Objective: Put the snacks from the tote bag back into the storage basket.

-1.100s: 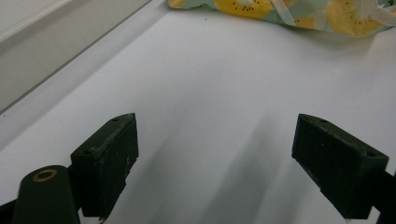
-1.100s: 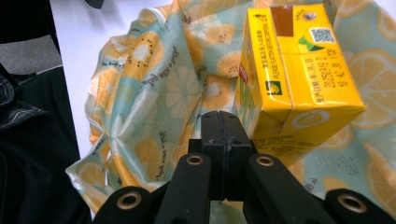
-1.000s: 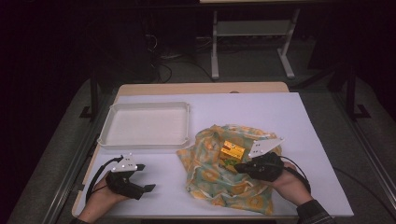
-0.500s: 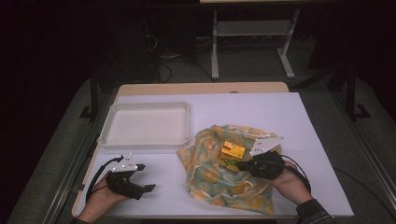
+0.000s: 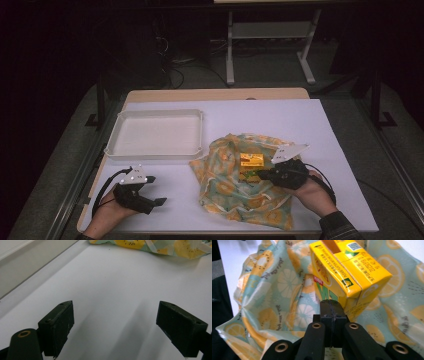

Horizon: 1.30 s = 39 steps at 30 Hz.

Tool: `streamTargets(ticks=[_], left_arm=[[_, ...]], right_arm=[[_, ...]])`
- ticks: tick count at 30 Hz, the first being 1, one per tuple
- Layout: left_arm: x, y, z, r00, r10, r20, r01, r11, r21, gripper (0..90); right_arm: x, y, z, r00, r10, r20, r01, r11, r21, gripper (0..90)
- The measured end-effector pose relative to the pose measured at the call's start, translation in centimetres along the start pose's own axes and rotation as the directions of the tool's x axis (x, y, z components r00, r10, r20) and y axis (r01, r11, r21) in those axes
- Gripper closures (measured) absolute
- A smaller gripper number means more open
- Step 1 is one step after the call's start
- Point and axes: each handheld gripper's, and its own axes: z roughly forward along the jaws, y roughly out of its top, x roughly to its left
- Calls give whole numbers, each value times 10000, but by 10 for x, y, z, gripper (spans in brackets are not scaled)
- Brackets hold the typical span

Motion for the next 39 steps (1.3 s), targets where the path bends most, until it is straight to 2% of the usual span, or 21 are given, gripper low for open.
streamTargets(ticks=[8, 14, 18, 22, 27, 31, 33, 36, 39], left_arm=[[0, 0, 0, 10000, 22, 8, -22, 10000, 28, 143], [0, 0, 0, 10000, 43, 9, -43, 10000, 27, 143], [0, 0, 0, 10000, 38, 4, -38, 10000, -4, 143], [1, 0, 0, 10000, 65, -12, -65, 10000, -6, 142], [0, 0, 0, 10000, 61, -8, -61, 10000, -6, 143], [0, 0, 0, 10000, 82, -1, -82, 10000, 27, 143], [0, 1, 0, 9999, 140, -3, -140, 9999, 65, 143], [-1, 0, 0, 10000, -23, -6, 23, 10000, -33, 143], [0, 0, 0, 10000, 47, -12, -47, 10000, 15, 143]], right_arm=[[-8, -1, -2, 9996, 164, 215, -163, 9999, -22, 896], [-14, -3, -6, 9982, 229, 563, -231, 9997, 19, 897], [-19, -4, -8, 9969, 407, 676, -398, 9991, -148, 897], [-21, -5, -13, 9972, 363, 650, -343, 9989, -308, 897], [-28, -7, -20, 9937, 461, 1026, -420, 9983, -412, 897], [-34, -7, -17, 9900, 604, 1273, -552, 9975, -442, 897], [-34, -5, -13, 9906, 578, 1242, -527, 9976, -443, 897], [-33, -3, -9, 9931, 368, 1114, -335, 9990, -310, 896], [-31, -3, -6, 9933, 289, 1117, -262, 9993, -254, 897]])
